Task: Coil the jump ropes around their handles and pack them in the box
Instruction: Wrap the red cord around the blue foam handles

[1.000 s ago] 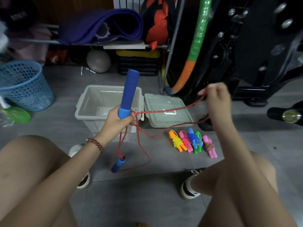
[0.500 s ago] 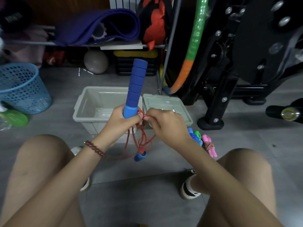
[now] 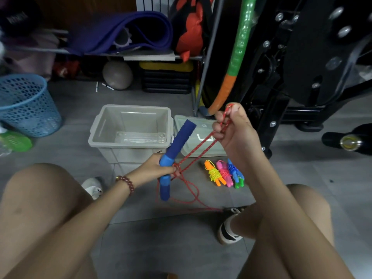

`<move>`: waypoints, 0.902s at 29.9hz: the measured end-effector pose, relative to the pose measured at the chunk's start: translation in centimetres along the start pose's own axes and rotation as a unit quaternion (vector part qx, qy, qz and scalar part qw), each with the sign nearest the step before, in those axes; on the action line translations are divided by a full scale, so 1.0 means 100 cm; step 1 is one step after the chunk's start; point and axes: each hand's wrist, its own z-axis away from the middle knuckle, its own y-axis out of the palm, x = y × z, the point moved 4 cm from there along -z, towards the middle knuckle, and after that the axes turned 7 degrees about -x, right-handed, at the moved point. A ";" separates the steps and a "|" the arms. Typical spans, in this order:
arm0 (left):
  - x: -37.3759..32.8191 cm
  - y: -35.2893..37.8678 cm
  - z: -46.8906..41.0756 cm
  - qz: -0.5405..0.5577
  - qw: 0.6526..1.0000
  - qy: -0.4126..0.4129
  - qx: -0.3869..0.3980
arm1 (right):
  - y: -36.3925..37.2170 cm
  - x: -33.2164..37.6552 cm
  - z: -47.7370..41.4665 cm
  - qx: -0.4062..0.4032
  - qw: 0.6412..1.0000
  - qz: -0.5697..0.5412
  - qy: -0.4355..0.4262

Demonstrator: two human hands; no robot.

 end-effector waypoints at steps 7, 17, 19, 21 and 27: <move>0.005 -0.011 -0.001 0.076 0.992 -0.013 -0.096 | -0.017 -0.012 -0.002 0.006 0.701 0.688 -0.187; -0.033 -0.012 0.020 0.233 0.969 0.071 -0.042 | 0.024 -0.052 0.017 0.163 0.636 0.684 -0.317; -0.034 -0.017 0.021 0.236 0.968 0.074 -0.049 | 0.026 -0.053 0.021 0.158 0.662 0.659 -0.319; -0.034 -0.022 0.020 0.223 0.970 0.071 -0.070 | 0.027 -0.057 0.022 0.164 0.732 0.606 -0.265; -0.019 -0.038 0.017 0.190 0.975 0.020 -0.115 | 0.021 -0.037 0.014 0.034 0.934 0.325 -0.144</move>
